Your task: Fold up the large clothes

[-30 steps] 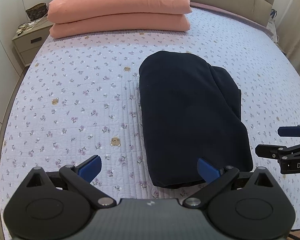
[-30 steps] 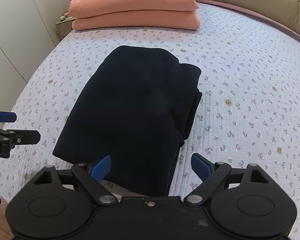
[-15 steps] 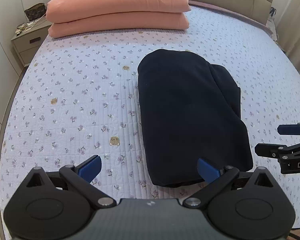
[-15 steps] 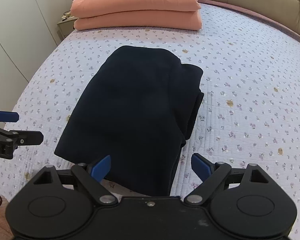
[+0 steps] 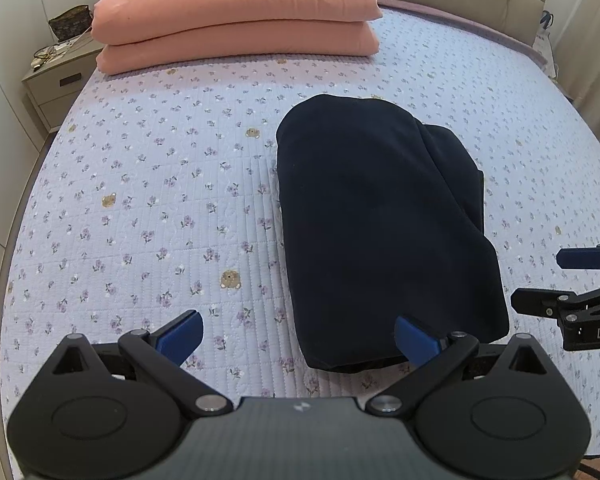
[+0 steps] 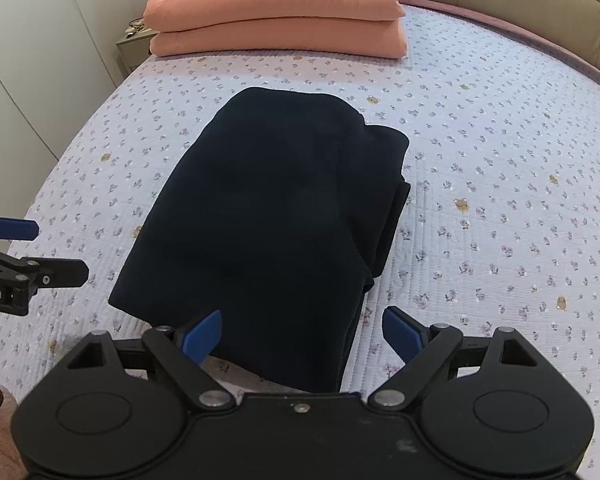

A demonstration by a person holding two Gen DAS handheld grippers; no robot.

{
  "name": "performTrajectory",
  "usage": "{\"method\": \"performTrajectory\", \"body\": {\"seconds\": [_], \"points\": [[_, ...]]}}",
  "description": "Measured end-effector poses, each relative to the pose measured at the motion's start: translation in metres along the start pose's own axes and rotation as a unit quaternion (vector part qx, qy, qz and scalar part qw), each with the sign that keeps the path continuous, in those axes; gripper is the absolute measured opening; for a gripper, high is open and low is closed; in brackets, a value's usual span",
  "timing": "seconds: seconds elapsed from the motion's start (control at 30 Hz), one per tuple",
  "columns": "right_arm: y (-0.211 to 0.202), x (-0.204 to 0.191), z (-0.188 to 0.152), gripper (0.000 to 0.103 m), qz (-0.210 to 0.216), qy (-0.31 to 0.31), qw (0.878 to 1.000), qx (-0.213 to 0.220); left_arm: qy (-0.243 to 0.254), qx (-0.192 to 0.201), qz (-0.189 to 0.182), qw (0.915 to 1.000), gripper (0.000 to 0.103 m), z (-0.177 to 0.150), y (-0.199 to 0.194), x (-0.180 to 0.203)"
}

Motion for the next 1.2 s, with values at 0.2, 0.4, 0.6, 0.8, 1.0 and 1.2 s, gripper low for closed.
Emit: {"method": "performTrajectory", "body": {"seconds": [0.2, 0.4, 0.6, 0.8, 1.0, 1.2], "points": [[0.0007, -0.0008, -0.0003, 0.102, 0.002, -0.002, 1.0, -0.003, 0.001, 0.003, -0.005, 1.0, 0.103, 0.0002, 0.0003, -0.001], [0.0016, -0.0025, -0.0012, 0.102, 0.005, -0.008, 1.0, -0.007, 0.0, 0.003, -0.006, 1.0, 0.103, 0.0002, 0.0012, -0.0022], [0.0019, -0.0022, -0.0013, 0.102, 0.006, -0.007, 1.0, -0.008, 0.007, 0.004, -0.008, 0.9999, 0.103, 0.0002, 0.0014, -0.0014], [0.003, -0.003, -0.0018, 0.102, 0.01, -0.012, 1.0, -0.013, 0.008, 0.005, -0.008, 0.9999, 0.103, -0.0002, 0.002, -0.0006], [0.0035, -0.0025, -0.0019, 0.102, 0.01, -0.013, 1.0, -0.015, 0.014, 0.005, -0.009, 0.9998, 0.103, 0.0003, 0.0028, -0.0006], [0.0036, -0.0029, -0.0025, 0.102, 0.009, -0.012, 1.0, -0.015, 0.028, 0.005, -0.004, 0.9996, 0.103, 0.0004, 0.0038, 0.0023]]}}
Point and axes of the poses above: each gripper's, at about its wrist camera, not at the fingertips, and y roughly the way its jaws point, x to its right, z to its top, the point moved 2 cm from there along y, roughly the way its jaws point, and after that the axes turned 3 degrees about -z, right-handed, at the moved point
